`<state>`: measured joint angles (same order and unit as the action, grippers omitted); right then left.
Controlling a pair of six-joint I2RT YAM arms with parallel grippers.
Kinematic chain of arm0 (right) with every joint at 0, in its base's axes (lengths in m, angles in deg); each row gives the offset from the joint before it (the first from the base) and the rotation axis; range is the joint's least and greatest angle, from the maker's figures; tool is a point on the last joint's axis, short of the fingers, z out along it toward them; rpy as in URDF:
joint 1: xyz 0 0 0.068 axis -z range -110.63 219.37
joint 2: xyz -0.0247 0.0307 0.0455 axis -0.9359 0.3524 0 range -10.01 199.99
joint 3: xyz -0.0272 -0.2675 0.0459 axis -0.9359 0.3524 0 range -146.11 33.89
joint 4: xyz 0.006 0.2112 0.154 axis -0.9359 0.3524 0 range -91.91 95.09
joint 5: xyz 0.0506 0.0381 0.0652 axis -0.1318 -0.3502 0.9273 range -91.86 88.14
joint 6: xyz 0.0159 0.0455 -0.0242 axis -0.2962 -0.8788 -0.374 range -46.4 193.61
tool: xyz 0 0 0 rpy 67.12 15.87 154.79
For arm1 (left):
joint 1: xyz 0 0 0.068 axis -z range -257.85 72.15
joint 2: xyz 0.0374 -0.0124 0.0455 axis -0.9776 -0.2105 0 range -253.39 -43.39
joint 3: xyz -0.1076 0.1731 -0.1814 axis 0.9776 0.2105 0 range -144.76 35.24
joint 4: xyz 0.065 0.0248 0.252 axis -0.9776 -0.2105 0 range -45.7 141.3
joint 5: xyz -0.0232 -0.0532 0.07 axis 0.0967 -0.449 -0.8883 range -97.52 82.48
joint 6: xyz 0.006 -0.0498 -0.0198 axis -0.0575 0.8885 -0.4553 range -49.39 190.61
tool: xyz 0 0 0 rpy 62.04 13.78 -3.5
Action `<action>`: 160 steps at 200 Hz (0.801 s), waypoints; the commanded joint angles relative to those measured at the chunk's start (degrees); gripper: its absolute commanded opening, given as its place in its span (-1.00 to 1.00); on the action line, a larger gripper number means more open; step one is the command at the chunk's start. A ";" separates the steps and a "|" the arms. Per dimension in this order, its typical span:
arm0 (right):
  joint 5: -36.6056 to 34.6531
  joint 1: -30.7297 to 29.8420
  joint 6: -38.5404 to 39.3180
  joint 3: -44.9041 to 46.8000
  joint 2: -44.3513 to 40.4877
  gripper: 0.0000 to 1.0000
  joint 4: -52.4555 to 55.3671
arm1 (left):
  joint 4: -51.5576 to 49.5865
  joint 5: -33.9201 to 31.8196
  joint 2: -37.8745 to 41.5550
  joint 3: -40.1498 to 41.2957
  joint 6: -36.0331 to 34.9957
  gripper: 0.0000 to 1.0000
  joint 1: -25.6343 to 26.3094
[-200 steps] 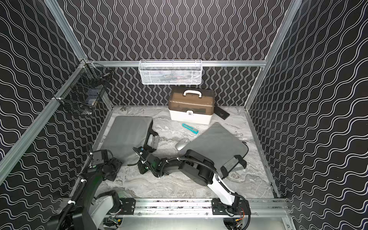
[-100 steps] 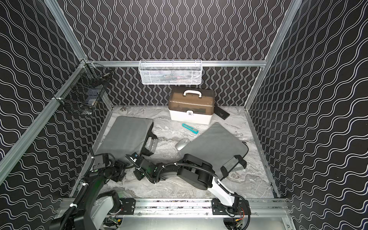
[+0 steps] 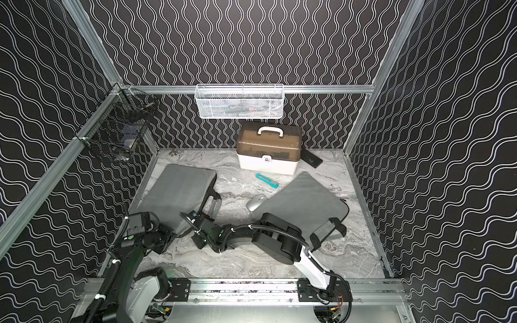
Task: Put the mouse into the laptop bag
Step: Zip the zipper on the zippered laptop bag.
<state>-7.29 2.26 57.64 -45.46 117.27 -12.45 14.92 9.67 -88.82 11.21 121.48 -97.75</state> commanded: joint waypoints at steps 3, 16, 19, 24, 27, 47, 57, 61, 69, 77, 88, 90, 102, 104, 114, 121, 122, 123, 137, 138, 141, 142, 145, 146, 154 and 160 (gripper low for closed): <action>-5.31 4.47 -4.45 -0.69 -0.10 -1.00 14.66 | -4.59 -6.83 2.30 0.26 -2.79 -1.00 -0.19; -6.44 6.90 -5.69 -1.25 -0.36 -1.00 16.88 | -4.66 -7.36 2.52 0.49 -2.71 -1.00 -0.14; -6.96 7.33 -5.92 -1.32 -0.44 -1.00 17.44 | -4.74 -7.67 2.52 0.48 -2.67 -1.00 -0.14; -8.04 7.96 -6.45 -1.36 -0.66 -1.00 18.21 | -4.88 -8.41 2.49 0.41 -2.62 -1.00 -0.22; -8.72 8.37 -6.76 -1.29 -0.81 -1.00 18.52 | -5.06 -8.93 2.46 0.31 -2.53 -1.00 -0.27; -10.27 11.16 -9.08 -0.45 -1.78 -1.00 20.25 | -5.87 -10.39 2.30 -0.61 -2.12 -1.00 -0.49; -9.29 12.97 -10.10 -0.57 -1.57 -1.00 21.16 | -5.88 -10.51 2.53 -0.97 -1.76 -1.00 -0.83; -8.87 13.61 -10.48 -0.83 -1.29 -1.00 21.73 | -6.04 -10.47 2.76 -1.13 -1.74 -1.00 -0.96; -8.69 14.76 -11.28 -1.41 -0.66 -1.00 22.94 | -6.31 -10.88 3.25 -1.49 -1.47 -1.00 -1.31; -8.95 15.76 -11.83 -2.19 -0.05 -1.00 24.20 | -6.57 -11.65 4.22 -1.70 -1.00 -1.00 -1.60; -10.08 16.84 -12.52 -2.72 0.33 -1.00 25.34 | -7.24 -12.62 5.27 -2.19 -0.45 -1.00 -2.12; -10.40 16.97 -12.64 -2.80 0.35 -1.00 25.45 | -7.29 -12.80 5.46 -2.23 -0.36 -1.00 -2.24; -10.76 18.34 -13.50 -2.68 0.06 -1.00 26.07 | -7.30 -13.19 5.82 -2.58 -0.16 -1.00 -2.79; -10.68 18.71 -13.59 -2.61 -0.06 -1.00 26.03 | -7.30 -13.20 5.73 -2.71 -0.14 -1.00 -2.91; -10.24 19.97 -14.36 -1.75 -0.75 -1.00 25.91 | -7.07 -13.24 4.87 -3.22 -0.09 -1.00 -3.45; -9.97 20.77 -14.84 -1.08 -1.28 -1.00 25.71 | -6.67 -13.25 3.73 -3.59 -0.20 -1.00 -3.85; -9.96 20.82 -14.91 -0.94 -1.35 -1.00 25.69 | -6.68 -13.24 3.53 -3.67 -0.22 -1.00 -3.97; -9.91 20.90 -14.94 -0.83 -1.43 -1.00 25.63 | -6.64 -13.24 3.34 -3.75 -0.24 -1.00 -4.03; -9.84 21.78 -15.60 0.21 -2.01 -1.00 25.53 | -5.72 -13.24 0.54 -4.61 -0.59 -1.00 -5.39; -9.94 21.86 -15.64 0.23 -2.03 -1.00 25.55 | -5.63 -13.15 0.31 -4.66 -0.60 -1.00 -5.53; -9.95 21.96 -15.79 0.36 -2.06 -1.00 25.65 | -5.41 -13.10 -0.31 -4.80 -0.66 -1.00 -5.91; -9.95 21.99 -15.82 0.39 -2.05 -1.00 25.66 | -5.30 -13.08 -0.51 -4.89 -0.76 -1.00 -6.06; -10.03 22.02 -15.92 0.56 -2.04 -1.00 25.73 | -5.02 -12.94 -1.18 -5.07 -0.82 -1.00 -6.56; -10.03 22.11 -15.93 0.58 -2.08 -1.00 25.74 | -4.97 -12.91 -1.43 -5.11 -0.88 -1.00 -6.73; -10.04 22.25 -16.18 0.84 -2.13 -1.00 25.80 | -3.70 -12.29 -3.14 -5.35 -1.10 -1.00 -8.15; -10.08 22.37 -16.20 1.07 -2.26 -1.00 25.85 | -2.56 -11.54 -4.38 -5.54 -1.35 -1.00 -9.21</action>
<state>-12.84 23.87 44.22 -45.98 114.32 -0.30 8.71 2.09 -89.85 6.80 120.35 -104.00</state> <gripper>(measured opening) 0.060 0.079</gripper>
